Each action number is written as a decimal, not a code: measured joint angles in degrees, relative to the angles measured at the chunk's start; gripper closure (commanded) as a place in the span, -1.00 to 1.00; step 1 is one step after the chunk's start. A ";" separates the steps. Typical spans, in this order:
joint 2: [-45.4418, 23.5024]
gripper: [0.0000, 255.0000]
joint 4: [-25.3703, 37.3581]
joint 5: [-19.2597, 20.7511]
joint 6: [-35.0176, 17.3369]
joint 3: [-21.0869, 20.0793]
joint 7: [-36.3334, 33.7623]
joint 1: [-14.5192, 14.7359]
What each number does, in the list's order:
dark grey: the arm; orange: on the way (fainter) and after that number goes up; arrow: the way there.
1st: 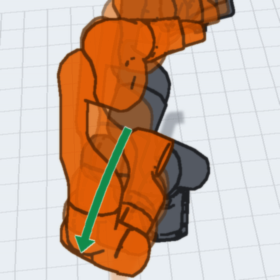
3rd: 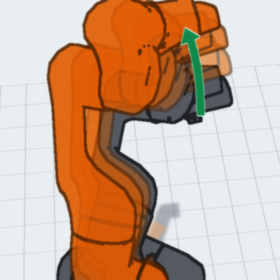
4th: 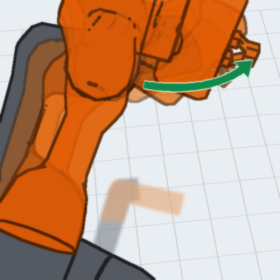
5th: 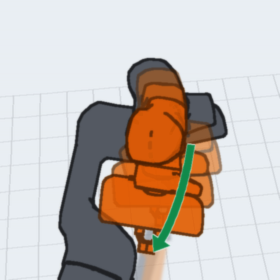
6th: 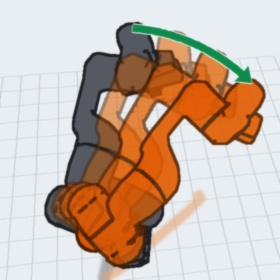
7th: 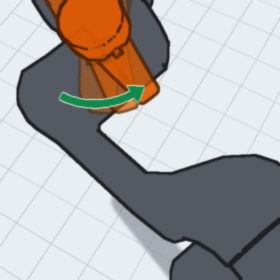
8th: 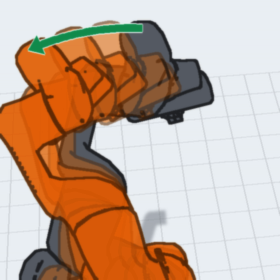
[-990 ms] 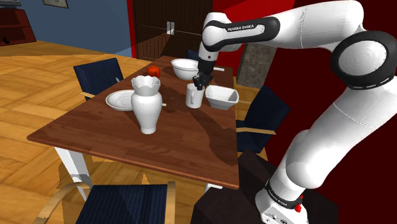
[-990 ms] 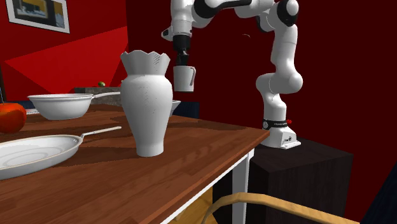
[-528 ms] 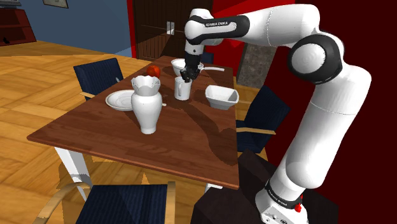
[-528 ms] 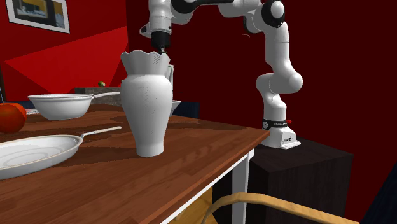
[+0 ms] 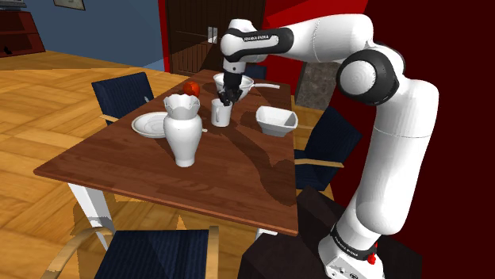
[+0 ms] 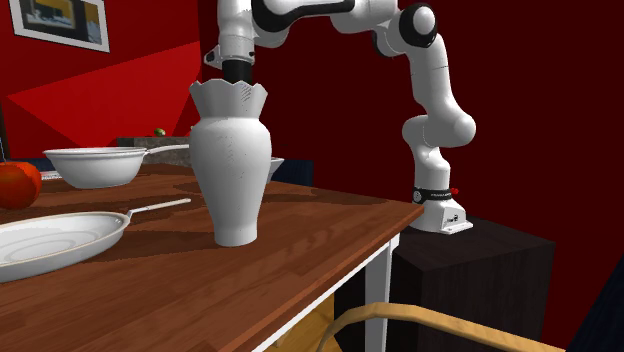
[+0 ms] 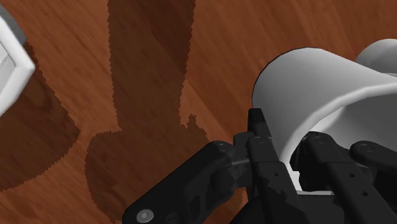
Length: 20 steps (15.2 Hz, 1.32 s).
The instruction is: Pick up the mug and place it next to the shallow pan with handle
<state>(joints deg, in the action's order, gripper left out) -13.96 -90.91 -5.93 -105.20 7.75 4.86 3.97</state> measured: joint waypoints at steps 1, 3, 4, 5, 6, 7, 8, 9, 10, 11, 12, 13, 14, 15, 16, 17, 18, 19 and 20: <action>-0.23 1.00 -0.37 -0.04 -0.60 -0.02 0.03 0.02; -0.52 1.00 -1.49 -0.12 -2.00 -0.03 0.19 -0.01; -0.31 1.00 -2.57 -0.12 -2.86 -0.04 0.22 0.05; -0.45 1.00 -3.14 -0.16 -3.58 -0.05 0.29 0.05; -0.56 1.00 -3.74 -0.20 -4.28 -0.07 0.36 0.05; -0.64 1.00 -4.47 -0.23 -5.09 -0.10 0.34 0.11; -0.79 1.00 -5.02 -0.28 -5.78 -0.09 0.49 0.07; -0.87 1.00 -5.64 -0.31 -6.48 -0.12 0.49 0.11; -1.08 1.00 -6.11 -0.36 -7.17 -0.15 0.52 0.14; -1.31 1.00 -6.53 -0.42 -7.80 -0.15 0.64 0.10; -1.43 1.00 -7.17 -0.48 -8.55 -0.15 0.77 0.07; -1.63 1.00 -7.76 -0.53 -9.33 -0.18 0.78 0.11; -1.91 1.00 -8.18 -0.60 -10.03 -0.20 0.87 0.10; -2.17 1.00 -8.67 -0.69 -10.76 -0.18 1.08 0.02; -2.37 1.00 -9.17 -0.74 -11.46 -0.22 1.07 0.06; -2.54 1.00 -9.54 -0.80 -12.01 -0.23 1.17 0.05; -2.94 1.00 -9.68 -0.87 -12.54 -0.27 1.21 0.05; -3.12 1.00 -10.25 -0.94 -13.29 -0.29 1.29 0.05; -3.42 1.00 -10.70 -1.01 -14.04 -0.33 1.32 0.08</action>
<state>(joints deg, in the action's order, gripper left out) -17.38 -101.61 -6.94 -119.24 7.41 6.18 4.05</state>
